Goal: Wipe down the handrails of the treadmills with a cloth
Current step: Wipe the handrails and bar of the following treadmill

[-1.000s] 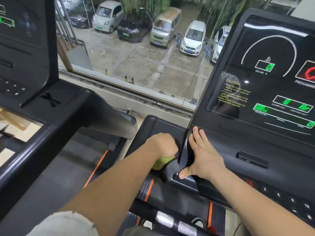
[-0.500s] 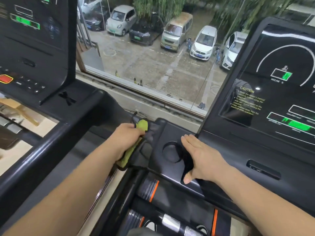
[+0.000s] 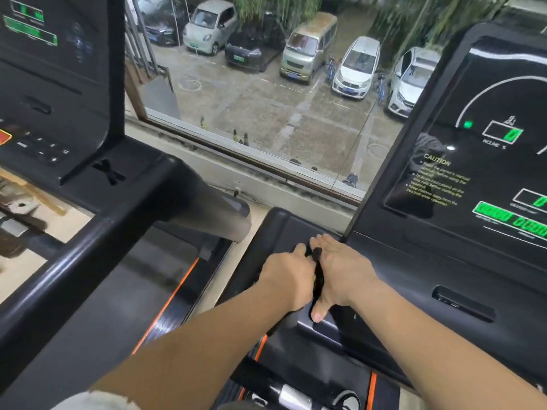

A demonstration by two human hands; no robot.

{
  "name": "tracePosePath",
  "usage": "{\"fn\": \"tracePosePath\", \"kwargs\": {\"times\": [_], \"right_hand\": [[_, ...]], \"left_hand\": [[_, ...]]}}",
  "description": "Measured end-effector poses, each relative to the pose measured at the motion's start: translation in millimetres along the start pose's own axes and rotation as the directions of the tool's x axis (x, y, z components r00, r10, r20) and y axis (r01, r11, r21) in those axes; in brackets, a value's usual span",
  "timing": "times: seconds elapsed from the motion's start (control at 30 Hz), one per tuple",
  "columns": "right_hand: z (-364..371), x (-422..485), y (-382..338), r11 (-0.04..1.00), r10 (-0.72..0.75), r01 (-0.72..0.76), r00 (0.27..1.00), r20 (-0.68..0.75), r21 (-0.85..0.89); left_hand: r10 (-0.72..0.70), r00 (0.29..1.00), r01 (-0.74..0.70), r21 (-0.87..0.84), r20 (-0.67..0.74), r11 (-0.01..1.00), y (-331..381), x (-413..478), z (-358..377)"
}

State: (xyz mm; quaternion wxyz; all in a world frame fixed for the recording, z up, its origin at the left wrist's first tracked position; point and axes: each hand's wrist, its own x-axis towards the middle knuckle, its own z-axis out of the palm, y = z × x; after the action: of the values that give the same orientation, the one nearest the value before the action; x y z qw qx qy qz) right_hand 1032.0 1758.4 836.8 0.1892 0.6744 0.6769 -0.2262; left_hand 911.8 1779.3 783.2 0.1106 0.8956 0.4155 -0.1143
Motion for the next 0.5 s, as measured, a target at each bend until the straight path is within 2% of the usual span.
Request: {"fn": "tracePosePath", "kwargs": {"times": [0.07,0.17,0.27,0.33,0.43,0.5], "right_hand": [[-0.9,-1.6,-0.7,1.0,0.007,-0.007,1.0,0.011,0.001],[-2.4,-4.9,-1.6,1.0,0.001,-0.001,1.0,0.018,-0.003],[-2.5,-9.0,-4.4,1.0,0.019,-0.019,1.0,0.001,0.013],[-2.8,-10.7,-6.9,1.0,0.025,-0.025,1.0,0.012,-0.008],[-4.5,-6.4,-12.3,0.999,0.002,0.0,0.998,0.056,-0.035],[-5.1,-0.6,-17.2,0.998,0.007,-0.01,0.999,0.052,0.054]], "left_hand": [[-0.062,0.998,0.062,-0.04,0.008,0.997,4.9,-0.8,-6.4],[-0.179,0.984,0.169,-0.21,-0.027,0.963,10.6,-19.2,0.0],[-0.175,0.973,0.135,-0.245,-0.149,0.96,18.0,-53.3,10.4],[-0.181,0.968,0.122,-0.307,-0.172,0.944,15.3,-76.3,10.0],[-0.265,0.954,0.176,-0.455,-0.139,0.873,-11.4,-105.1,7.5],[-0.391,0.909,0.252,-0.561,-0.141,0.788,-43.0,-115.6,1.4]]}}
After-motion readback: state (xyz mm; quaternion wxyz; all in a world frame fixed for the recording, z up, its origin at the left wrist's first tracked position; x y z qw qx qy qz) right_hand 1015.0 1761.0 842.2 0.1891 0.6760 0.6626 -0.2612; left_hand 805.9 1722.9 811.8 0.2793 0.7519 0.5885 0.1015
